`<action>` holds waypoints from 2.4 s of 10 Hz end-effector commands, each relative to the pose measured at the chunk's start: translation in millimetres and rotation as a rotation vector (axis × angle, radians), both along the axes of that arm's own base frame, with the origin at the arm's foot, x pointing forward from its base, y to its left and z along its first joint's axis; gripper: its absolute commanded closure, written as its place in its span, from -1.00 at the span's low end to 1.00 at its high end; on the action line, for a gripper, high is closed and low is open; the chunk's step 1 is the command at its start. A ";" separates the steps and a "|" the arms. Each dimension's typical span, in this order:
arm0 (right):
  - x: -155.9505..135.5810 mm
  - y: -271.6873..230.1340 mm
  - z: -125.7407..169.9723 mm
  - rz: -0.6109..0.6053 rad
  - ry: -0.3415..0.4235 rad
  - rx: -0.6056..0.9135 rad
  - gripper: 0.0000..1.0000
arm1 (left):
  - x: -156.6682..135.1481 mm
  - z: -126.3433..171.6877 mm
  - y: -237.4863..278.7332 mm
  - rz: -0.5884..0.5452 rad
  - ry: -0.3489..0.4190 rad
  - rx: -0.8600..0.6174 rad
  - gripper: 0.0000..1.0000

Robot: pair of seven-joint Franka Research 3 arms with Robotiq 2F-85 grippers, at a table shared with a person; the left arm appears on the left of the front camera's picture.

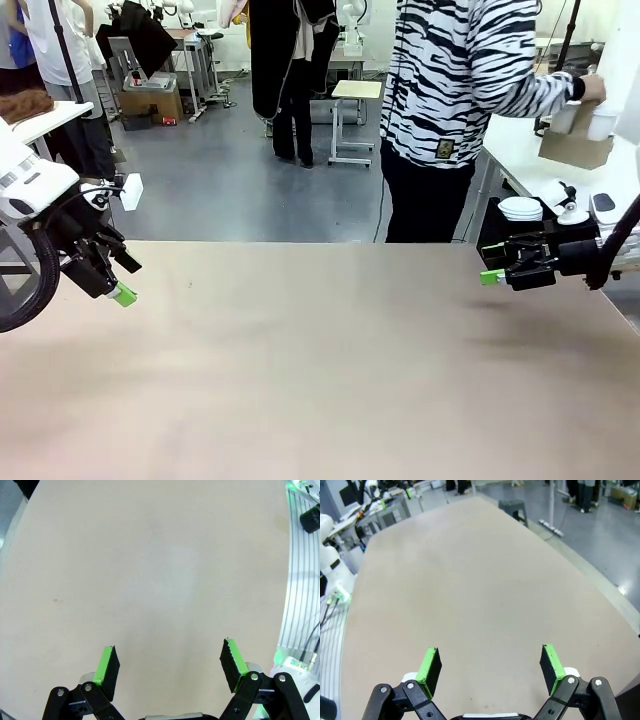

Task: Pour a drink into a cup and package it in a carrier.
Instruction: Insert the held 600 ml Paper Cup into the Cup Carrier.

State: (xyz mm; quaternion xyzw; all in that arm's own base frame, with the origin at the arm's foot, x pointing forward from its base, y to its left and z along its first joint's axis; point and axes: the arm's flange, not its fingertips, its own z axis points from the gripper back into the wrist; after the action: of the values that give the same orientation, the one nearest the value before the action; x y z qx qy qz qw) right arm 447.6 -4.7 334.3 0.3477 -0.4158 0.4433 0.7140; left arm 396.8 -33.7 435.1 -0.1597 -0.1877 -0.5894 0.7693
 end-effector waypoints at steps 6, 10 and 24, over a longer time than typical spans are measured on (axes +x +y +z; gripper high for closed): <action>2.3 -1.4 0.9 0.005 -0.002 0.010 -1.00 | 0.1 0.3 -0.1 -0.007 -0.004 -0.017 -1.00; 2.3 -1.4 0.9 0.005 -0.002 0.010 -1.00 | 0.1 0.3 -0.1 -0.007 -0.004 -0.017 -1.00; 2.3 -1.4 0.9 0.005 -0.002 0.010 -1.00 | 0.1 0.3 -0.1 -0.007 -0.004 -0.017 -1.00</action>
State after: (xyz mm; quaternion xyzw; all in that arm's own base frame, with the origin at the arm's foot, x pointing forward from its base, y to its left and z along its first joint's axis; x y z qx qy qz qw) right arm 447.6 -4.7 334.3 0.3477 -0.4158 0.4433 0.7140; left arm 396.8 -33.7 435.1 -0.1597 -0.1877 -0.5894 0.7693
